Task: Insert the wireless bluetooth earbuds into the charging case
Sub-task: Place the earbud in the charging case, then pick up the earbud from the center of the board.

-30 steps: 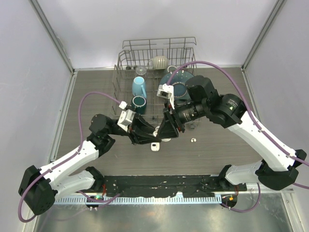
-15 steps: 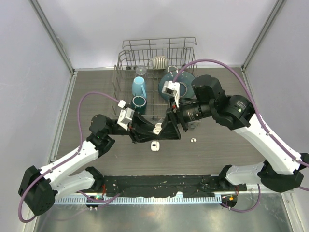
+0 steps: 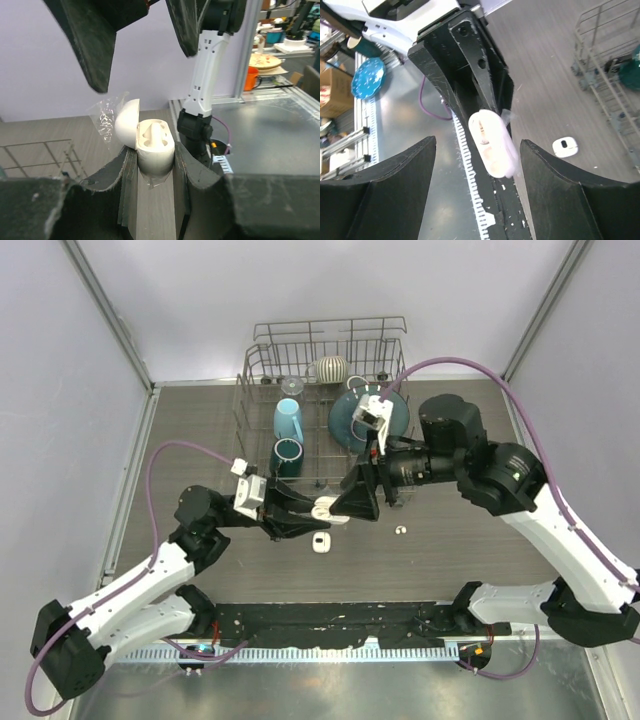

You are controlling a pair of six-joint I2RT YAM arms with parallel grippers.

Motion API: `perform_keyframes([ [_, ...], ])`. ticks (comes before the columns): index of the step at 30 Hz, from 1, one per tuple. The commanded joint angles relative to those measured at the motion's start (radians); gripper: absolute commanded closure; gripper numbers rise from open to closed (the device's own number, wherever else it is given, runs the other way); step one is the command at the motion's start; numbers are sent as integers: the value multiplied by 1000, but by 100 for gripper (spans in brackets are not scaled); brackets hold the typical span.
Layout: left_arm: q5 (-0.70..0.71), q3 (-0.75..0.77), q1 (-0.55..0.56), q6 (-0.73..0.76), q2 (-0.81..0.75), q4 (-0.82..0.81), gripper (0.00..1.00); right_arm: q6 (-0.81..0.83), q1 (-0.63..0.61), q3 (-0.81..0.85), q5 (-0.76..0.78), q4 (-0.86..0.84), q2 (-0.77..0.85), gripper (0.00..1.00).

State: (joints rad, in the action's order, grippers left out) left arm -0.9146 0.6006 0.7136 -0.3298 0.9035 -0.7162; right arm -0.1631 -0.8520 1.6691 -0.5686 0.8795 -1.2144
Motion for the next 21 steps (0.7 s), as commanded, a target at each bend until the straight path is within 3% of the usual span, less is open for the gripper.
perform_keyframes([
  [1,129,-16,4,101,-52,47,100,-29,5,-32,116,-106,96,26],
  [9,221,-42,4,129,-113,78,100,-84,22,-121,396,-120,160,26],
  [16,249,-35,4,163,-147,141,100,-128,93,-219,509,-99,233,31],
  [21,250,-33,4,156,-153,133,100,-187,265,-276,451,-83,248,31],
])
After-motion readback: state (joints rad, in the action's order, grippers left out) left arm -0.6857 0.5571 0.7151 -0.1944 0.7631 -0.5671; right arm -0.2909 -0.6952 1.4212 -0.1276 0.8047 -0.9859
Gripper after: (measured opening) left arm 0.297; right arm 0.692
